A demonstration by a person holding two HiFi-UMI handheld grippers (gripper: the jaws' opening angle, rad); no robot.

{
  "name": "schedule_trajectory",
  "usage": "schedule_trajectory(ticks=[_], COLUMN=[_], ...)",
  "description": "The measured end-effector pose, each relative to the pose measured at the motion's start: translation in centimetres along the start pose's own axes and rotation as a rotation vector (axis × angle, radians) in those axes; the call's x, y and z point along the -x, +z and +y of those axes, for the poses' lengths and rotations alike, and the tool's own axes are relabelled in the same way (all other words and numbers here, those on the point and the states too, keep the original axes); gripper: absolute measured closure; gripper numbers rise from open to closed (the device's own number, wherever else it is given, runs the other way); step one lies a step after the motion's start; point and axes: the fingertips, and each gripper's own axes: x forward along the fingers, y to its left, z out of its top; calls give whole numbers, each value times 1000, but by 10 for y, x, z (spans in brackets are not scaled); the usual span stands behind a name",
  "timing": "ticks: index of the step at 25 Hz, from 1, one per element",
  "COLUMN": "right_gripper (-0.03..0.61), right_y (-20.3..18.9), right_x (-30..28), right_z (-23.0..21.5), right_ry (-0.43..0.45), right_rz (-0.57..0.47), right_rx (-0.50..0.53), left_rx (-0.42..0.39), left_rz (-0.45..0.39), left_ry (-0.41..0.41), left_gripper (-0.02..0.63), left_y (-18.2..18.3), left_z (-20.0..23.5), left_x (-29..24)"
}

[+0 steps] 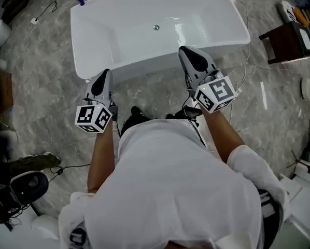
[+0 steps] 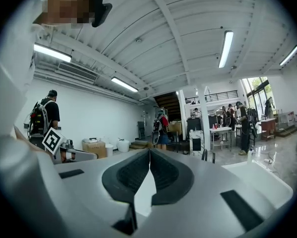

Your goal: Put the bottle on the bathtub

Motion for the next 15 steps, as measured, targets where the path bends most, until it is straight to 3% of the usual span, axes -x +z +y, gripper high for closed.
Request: schedule_trajectory(ticks=[7, 15], right_gripper=[563, 563], right_y=[-12, -48], right_x=[78, 135], right_z=[-26, -30], right_ry=[44, 114], right_rz=[-5, 12], right_rx=[-21, -93], left_rx=[-28, -29], left_rz=[-31, 21], left_ry=[9, 54], left_gripper=[597, 597], left_y=[-21, -61], left_z=[-92, -159], left_x=[-1, 11])
